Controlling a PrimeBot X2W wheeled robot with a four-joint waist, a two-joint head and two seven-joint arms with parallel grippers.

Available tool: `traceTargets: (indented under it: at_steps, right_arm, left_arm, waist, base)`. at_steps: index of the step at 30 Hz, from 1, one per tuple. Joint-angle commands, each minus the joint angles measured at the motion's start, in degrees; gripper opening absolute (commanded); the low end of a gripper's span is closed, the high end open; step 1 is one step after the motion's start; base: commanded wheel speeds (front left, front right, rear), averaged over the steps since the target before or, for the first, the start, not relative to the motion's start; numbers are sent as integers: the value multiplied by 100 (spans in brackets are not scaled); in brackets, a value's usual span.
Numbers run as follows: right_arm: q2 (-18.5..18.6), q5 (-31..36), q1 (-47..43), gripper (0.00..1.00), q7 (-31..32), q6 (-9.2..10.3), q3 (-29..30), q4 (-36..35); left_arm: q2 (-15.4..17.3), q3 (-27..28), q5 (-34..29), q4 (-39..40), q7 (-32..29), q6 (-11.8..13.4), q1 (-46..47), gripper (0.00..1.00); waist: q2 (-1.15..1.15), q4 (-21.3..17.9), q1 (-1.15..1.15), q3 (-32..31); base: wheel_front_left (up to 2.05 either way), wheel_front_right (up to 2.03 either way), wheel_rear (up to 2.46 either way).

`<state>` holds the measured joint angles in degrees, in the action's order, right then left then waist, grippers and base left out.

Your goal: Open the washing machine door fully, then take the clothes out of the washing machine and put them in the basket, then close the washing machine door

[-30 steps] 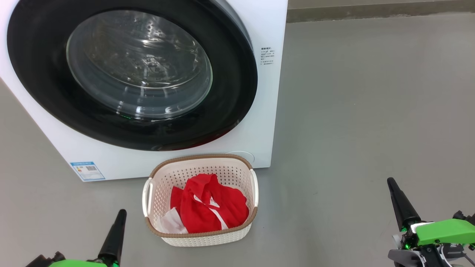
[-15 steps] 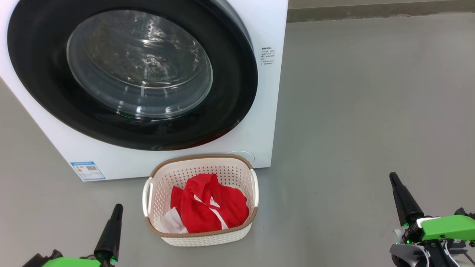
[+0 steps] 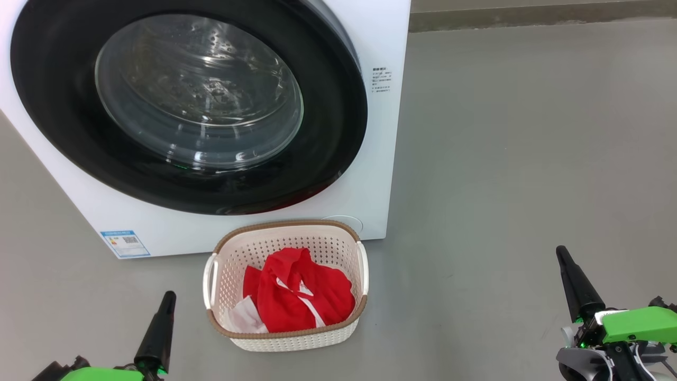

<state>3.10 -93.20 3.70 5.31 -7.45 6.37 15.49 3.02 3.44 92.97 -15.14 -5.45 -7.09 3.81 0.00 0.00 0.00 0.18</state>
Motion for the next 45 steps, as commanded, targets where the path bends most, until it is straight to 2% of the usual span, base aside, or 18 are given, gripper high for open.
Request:
traceTargets:
  at_steps: [1, 45]
  right_arm:
    - [59, 11, 238, 0, 28, -3, -96, -152]
    - [23, 55, 243, 0, 70, -3, -44, -149]
  left_arm:
    - [62, 205, 5, 113, -21, -40, 229, 0]
    - [28, 253, -36, 112, -60, -40, 233, 0]
  waist:
    - [0, 0, 0, 0]
    - [0, 0, 0, 0]
  base:
    - [0, 0, 0]
    - [0, 0, 0]
